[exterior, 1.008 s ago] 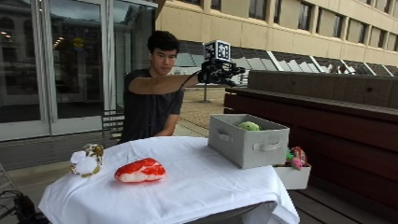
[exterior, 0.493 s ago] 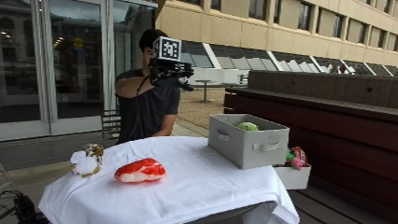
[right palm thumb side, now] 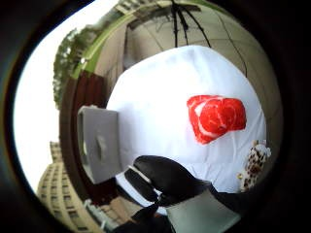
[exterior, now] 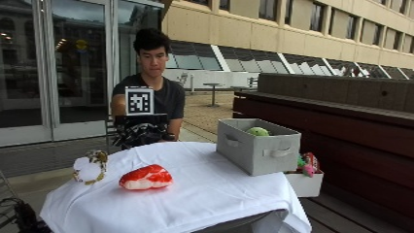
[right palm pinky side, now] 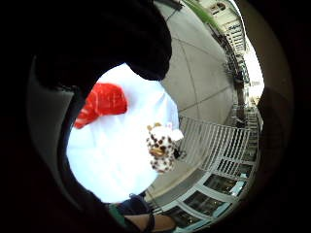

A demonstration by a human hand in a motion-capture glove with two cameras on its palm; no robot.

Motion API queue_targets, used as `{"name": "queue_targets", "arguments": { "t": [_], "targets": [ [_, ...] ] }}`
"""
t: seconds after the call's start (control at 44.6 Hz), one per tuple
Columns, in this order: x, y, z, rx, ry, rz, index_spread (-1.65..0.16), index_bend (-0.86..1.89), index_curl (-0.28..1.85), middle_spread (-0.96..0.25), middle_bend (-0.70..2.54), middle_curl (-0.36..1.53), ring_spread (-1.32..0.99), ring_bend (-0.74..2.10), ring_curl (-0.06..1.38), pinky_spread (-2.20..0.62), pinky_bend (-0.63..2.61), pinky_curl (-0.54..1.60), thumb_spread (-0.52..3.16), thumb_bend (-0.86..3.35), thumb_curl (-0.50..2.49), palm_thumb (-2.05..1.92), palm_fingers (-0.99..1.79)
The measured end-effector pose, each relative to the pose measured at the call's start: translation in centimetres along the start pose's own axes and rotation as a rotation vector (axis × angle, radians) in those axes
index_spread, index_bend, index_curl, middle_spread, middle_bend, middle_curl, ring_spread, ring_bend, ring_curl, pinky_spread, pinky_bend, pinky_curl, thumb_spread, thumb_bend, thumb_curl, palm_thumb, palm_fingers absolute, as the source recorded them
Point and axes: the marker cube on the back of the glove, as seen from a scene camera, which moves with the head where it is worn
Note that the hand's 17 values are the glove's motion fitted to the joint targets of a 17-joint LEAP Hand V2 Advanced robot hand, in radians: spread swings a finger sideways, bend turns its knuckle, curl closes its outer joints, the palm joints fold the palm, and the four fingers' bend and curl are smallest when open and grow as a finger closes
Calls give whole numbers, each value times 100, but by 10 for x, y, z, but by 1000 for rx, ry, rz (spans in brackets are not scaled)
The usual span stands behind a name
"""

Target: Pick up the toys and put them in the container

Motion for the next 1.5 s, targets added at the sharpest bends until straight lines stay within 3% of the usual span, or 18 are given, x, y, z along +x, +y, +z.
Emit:
{"name": "queue_targets", "arguments": {
  "t": [0.134,0.56,0.672,0.739,0.829,1.03,1.165,1.277,1.501],
  "targets": [
    [15,5,43,-178,-5,-42,-30,5,12,-1,11,33,2,25,26,6,127,36,86,-8,24,-10,-29],
    [21,9,124,-351,6,-18,-29,2,7,1,11,25,4,27,30,4,143,39,95,0,27,7,-25],
    [24,13,129,-347,-41,-13,-30,8,8,0,15,25,1,49,36,-8,142,39,103,10,31,26,-1],
    [25,16,126,-321,-58,-3,-31,15,9,-2,18,25,-5,69,40,-17,139,36,109,20,34,44,27],
    [22,23,115,-233,-51,26,-31,28,13,-9,41,32,-18,82,40,-28,116,28,108,33,43,67,79],
    [10,28,100,-183,44,56,-28,42,23,-18,82,47,-31,95,47,-41,80,23,90,53,57,100,132],
    [-3,27,64,-251,42,58,-24,54,30,-21,91,50,-34,99,48,-48,74,24,86,61,63,105,135],
    [-17,17,5,-59,56,54,-23,57,33,-25,92,51,-37,103,49,-48,77,28,65,37,63,78,124],
    [-63,17,-117,54,43,24,-28,47,35,-32,84,51,-42,108,50,-48,89,35,54,25,68,67,111]
  ]
}}
